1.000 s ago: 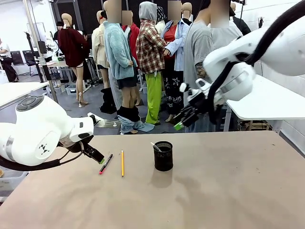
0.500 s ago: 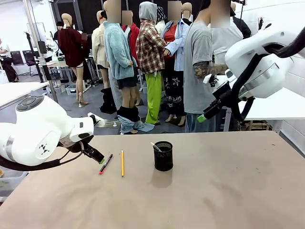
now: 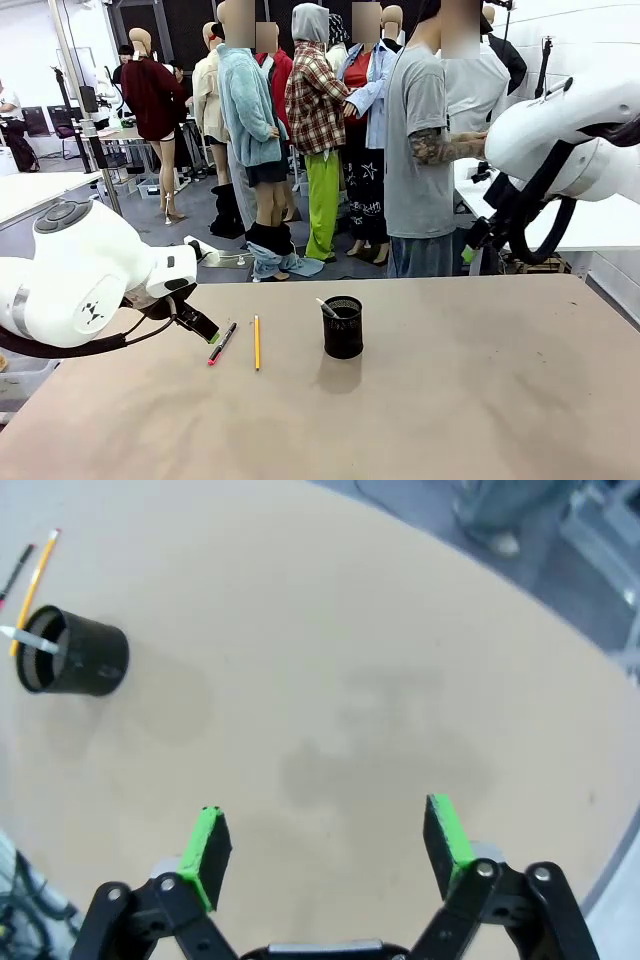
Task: Place the pens into the pen holder.
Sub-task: Pick up a writing instrument from the table and place it into the Pen holder.
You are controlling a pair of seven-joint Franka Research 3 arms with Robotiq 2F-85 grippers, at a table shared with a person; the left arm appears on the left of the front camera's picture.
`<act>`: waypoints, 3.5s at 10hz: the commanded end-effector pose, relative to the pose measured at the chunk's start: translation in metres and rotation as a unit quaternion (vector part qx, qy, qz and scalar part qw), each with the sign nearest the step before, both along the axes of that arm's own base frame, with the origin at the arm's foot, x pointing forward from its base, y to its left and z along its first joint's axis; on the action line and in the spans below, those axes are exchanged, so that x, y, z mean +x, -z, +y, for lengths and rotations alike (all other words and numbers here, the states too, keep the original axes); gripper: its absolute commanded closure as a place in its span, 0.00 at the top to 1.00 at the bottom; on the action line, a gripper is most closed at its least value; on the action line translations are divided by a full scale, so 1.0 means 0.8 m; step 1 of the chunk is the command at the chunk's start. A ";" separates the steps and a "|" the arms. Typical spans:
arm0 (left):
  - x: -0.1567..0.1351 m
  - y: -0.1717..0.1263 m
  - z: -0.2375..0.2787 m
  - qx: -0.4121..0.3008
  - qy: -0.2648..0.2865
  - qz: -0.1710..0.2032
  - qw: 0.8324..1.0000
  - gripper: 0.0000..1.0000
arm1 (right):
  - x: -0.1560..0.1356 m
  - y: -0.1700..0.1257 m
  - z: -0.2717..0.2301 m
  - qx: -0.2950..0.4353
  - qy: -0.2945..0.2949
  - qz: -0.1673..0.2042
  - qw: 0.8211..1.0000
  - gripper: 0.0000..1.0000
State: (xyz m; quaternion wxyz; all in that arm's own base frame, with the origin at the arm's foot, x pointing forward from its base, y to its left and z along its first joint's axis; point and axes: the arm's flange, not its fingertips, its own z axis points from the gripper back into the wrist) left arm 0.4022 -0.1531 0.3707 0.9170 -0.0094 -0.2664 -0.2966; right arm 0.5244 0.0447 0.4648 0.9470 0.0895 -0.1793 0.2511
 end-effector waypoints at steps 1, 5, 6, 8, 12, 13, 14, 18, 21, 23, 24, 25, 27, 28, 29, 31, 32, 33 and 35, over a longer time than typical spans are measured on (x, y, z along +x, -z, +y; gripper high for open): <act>0.000 0.000 0.000 0.000 0.000 0.000 1.000 1.00 | -0.007 -0.009 0.001 0.003 0.029 0.044 0.999 0.96; 0.091 -0.007 -0.036 0.018 -0.064 0.057 0.996 1.00 | -0.006 -0.003 -0.004 -0.003 0.018 0.023 1.000 0.96; 0.115 -0.005 -0.038 0.019 -0.078 0.079 0.994 1.00 | -0.006 -0.003 -0.004 -0.003 0.018 0.023 1.000 0.96; 0.156 0.007 -0.035 0.019 -0.110 0.126 0.986 1.00 | -0.006 -0.003 -0.004 -0.003 0.018 0.023 1.000 0.96; 0.185 0.040 -0.019 0.017 -0.130 0.164 0.978 1.00 | -0.006 -0.003 -0.004 -0.003 0.018 0.023 1.000 0.96; 0.192 0.051 -0.014 0.018 -0.133 0.173 0.976 1.00 | -0.006 -0.003 -0.004 -0.003 0.018 0.023 1.000 0.96; 0.196 0.061 -0.012 0.018 -0.132 0.182 0.974 1.00 | -0.006 -0.003 -0.004 -0.003 0.018 0.023 1.000 0.96; 0.201 0.091 -0.014 0.022 -0.121 0.218 0.968 1.00 | -0.006 -0.003 -0.004 -0.003 0.018 0.023 1.000 0.96; 0.200 0.103 -0.017 0.046 -0.122 0.228 0.965 0.57 | -0.006 -0.003 -0.004 -0.003 0.018 0.023 1.000 0.96; 0.198 0.105 -0.020 0.054 -0.118 0.235 0.963 0.18 | -0.006 -0.003 -0.004 -0.003 0.018 0.023 1.000 0.96; 0.196 0.106 -0.022 0.057 -0.116 0.239 0.962 0.00 | -0.006 -0.003 -0.004 -0.003 0.018 0.023 1.000 0.96; 0.195 0.107 -0.023 0.060 -0.114 0.242 0.962 0.00 | -0.006 -0.003 -0.004 -0.003 0.018 0.023 1.000 0.96; 0.192 0.110 -0.025 0.070 -0.111 0.249 0.959 0.00 | -0.006 -0.003 -0.004 -0.003 0.018 0.023 1.000 0.96; 0.188 0.109 -0.027 0.075 -0.109 0.251 0.959 0.00 | -0.006 -0.003 -0.004 -0.003 0.018 0.023 1.000 0.96; 0.183 0.105 -0.030 0.082 -0.106 0.252 0.959 0.00 | -0.006 -0.003 -0.004 -0.003 0.018 0.023 1.000 0.96; 0.171 0.095 -0.037 0.110 -0.104 0.244 0.958 0.00 | -0.006 -0.003 -0.004 -0.003 0.018 0.023 1.000 0.96; 0.163 0.088 -0.041 0.123 -0.098 0.233 0.960 0.00 | -0.006 -0.003 -0.004 -0.003 0.018 0.023 1.000 0.96; 0.157 0.081 -0.043 0.131 -0.099 0.214 0.963 0.00 | -0.006 -0.003 -0.004 -0.003 0.018 0.023 1.000 0.96; 0.153 0.077 -0.041 0.156 -0.104 0.208 0.960 0.15 | -0.006 -0.003 -0.004 -0.003 0.018 0.023 1.000 0.96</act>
